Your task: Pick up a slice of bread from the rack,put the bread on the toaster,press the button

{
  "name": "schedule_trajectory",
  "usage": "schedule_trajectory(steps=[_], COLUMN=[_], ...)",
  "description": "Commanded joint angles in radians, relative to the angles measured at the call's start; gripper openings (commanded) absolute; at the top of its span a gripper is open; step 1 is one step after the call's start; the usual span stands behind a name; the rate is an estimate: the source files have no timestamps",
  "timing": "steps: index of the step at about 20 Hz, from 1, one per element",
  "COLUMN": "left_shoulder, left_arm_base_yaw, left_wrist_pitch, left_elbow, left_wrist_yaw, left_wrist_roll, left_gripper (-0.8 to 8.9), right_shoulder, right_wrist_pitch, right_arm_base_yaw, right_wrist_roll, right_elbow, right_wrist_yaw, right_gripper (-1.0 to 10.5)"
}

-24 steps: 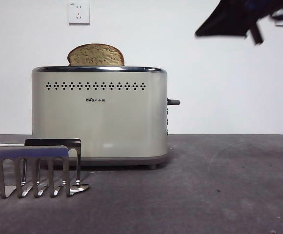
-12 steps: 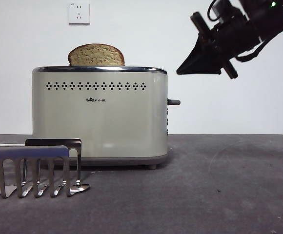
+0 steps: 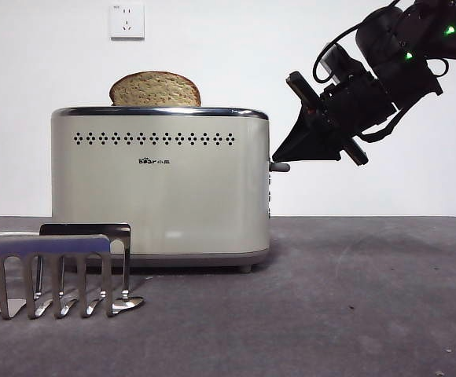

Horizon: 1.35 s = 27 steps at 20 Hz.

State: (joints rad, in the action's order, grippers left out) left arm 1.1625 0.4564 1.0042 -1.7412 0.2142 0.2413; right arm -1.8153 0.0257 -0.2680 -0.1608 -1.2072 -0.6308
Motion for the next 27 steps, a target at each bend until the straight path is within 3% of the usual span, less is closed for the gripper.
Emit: schedule_trajectory(steps=[1,7,27], left_shoulder=[-0.002,-0.002,-0.002], left_arm_base_yaw=[0.002,0.002,0.002], left_wrist_pitch=[0.000,0.000,0.015], left_elbow=[0.003,0.003,0.003], left_wrist_yaw=[0.003,0.003,0.000], left_wrist_roll=[-0.011,-0.010,-0.010], left_gripper=[3.15,3.15,3.15], right_shoulder=[-0.042,-0.079,-0.132], right_wrist_pitch=[-0.012,-0.111,-0.154], right_arm_base_yaw=[-0.002,-0.002,-0.003], right_wrist_roll=[0.005,0.079,0.092], right_elbow=[0.007,0.007,0.007], right_wrist_yaw=[0.010,0.040,0.038], right_gripper=[-0.1,-0.1,-0.1])
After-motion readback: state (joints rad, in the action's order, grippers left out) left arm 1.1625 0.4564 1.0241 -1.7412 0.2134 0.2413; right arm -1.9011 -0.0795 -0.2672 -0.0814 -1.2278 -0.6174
